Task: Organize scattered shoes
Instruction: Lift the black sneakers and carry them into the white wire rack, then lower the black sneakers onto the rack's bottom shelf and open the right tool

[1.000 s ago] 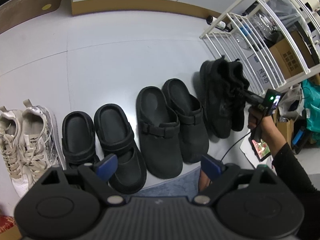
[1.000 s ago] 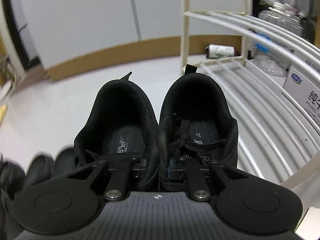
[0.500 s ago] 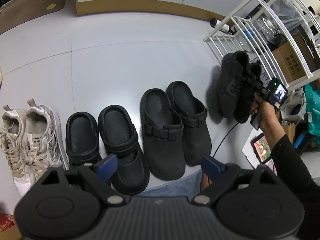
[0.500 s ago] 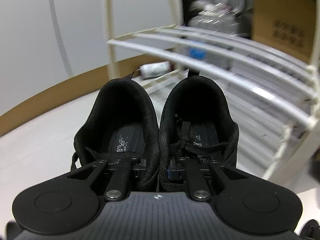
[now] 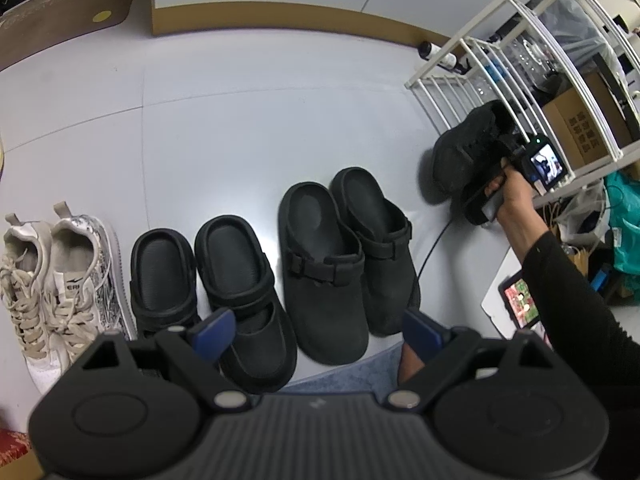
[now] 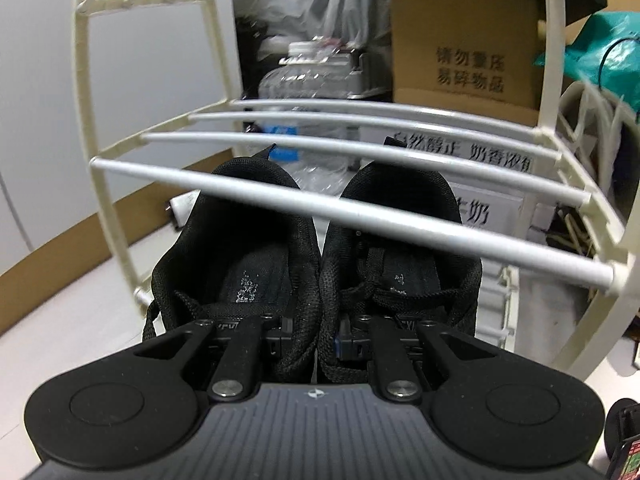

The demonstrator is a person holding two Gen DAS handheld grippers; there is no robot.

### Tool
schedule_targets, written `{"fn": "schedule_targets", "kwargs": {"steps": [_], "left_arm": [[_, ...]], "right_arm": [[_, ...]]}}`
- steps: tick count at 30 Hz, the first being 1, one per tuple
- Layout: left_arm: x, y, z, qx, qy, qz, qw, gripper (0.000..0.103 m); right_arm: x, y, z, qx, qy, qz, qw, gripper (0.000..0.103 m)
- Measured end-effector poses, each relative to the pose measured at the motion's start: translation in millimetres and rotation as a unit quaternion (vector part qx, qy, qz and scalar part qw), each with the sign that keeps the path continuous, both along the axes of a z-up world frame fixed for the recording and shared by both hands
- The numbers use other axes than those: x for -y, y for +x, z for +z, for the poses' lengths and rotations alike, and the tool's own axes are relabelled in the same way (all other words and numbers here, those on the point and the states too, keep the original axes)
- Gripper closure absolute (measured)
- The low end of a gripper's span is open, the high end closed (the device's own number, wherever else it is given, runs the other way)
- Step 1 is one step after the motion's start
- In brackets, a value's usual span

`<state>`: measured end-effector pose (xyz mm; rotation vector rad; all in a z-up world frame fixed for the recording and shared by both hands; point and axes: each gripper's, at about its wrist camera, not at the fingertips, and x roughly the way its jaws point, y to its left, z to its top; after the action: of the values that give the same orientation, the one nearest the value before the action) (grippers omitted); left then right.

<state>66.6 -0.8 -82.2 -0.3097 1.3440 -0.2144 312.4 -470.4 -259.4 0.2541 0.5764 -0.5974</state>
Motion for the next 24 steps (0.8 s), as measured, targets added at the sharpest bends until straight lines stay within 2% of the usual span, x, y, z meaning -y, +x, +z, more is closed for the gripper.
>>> {"fn": "schedule_targets", "kwargs": {"steps": [4,8,21,24], "left_arm": [[0,0,-1,0.000,-0.001,-0.001,1.0000,0.011],[0,-1,-1,-0.003,-0.002,-0.004,1.0000,0.011],[3,-2,2,-0.003,-0.003,-0.018,0.9998,0.010],[4,-2,1,-0.005,0.003,-0.021,0.9998,0.010]], "right_arm": [[3,4,1,0.007,-0.006,-0.040,0.999,0.087],[-2,6,-4,0.008,-0.028,-0.049,0.998,0.087],[20,37,-13,0.002,-0.002,-0.147,0.989,0.087],[27,39,-13,0.002,0.011,-0.153,0.988,0.086]]}}
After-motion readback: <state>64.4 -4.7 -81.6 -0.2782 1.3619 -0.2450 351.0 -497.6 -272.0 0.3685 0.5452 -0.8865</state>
